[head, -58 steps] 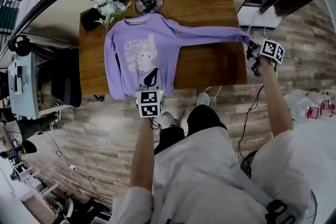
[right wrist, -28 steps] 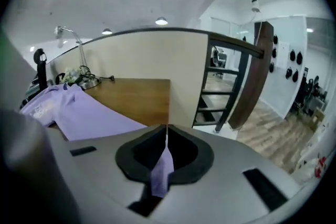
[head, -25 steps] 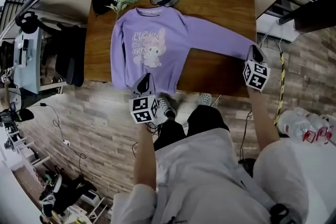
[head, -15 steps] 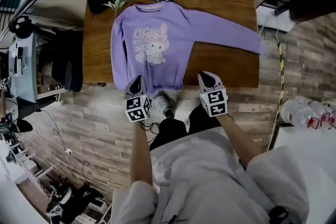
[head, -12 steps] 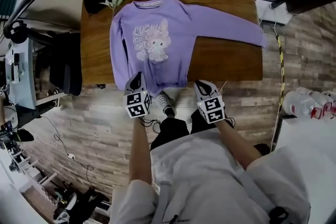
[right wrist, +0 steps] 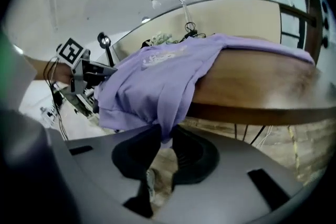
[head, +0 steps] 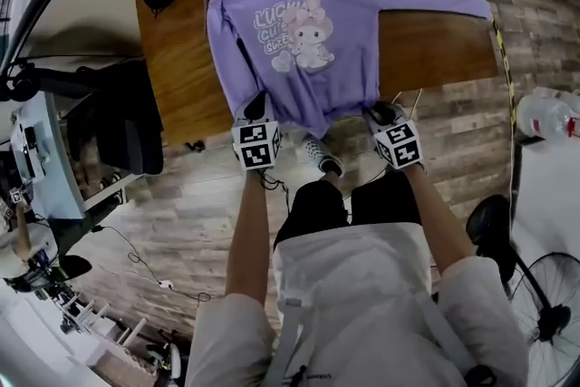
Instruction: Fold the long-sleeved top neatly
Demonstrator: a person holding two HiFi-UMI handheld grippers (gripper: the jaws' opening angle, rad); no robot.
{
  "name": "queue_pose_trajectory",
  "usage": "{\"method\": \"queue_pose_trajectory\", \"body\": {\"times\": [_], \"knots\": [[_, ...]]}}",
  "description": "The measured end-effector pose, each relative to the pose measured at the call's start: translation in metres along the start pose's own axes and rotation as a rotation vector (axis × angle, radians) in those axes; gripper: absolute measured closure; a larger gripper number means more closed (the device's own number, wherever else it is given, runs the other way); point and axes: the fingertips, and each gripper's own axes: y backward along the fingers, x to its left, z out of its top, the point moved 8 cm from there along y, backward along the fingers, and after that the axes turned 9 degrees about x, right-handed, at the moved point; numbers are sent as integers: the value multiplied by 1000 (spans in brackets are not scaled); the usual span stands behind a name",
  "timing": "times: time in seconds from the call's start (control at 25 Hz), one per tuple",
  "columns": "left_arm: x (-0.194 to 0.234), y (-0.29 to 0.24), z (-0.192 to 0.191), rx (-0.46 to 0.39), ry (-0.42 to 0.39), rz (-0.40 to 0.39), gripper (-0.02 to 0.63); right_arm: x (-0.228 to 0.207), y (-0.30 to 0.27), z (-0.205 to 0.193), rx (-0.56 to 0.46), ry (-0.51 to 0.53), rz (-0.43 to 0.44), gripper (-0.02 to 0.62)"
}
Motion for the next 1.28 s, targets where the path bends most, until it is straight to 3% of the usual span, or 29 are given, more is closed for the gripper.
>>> {"method": "queue_pose_trajectory", "body": {"times": [0.04,0.2,0.48,0.56,0.68,0.84,1.08,1.28], "knots": [[4,-2,-3,9,-17,-11,581,0,1,1,12,27,-41,549],[16,-2,-5,-2,-89,-51,581,-5,13,-6,-3,-22,-112,554],[34,-1,-10,-1,-61,-50,581,-30,44,-15,-5,-92,-194,552],[39,-3,-10,10,-66,-29,581,-37,45,-12,-13,-117,-223,537],[46,0,-14,33,-122,58,581,-39,48,-15,-11,-146,-271,457],[77,22,-15,-7,3,78,581,-30,65,-15,-28,-195,-303,420],[102,64,-40,-136,146,49,581,7,76,44,-213,-42,-304,448],[94,79,-100,-152,190,23,580,65,31,103,-263,78,-170,489]]}}
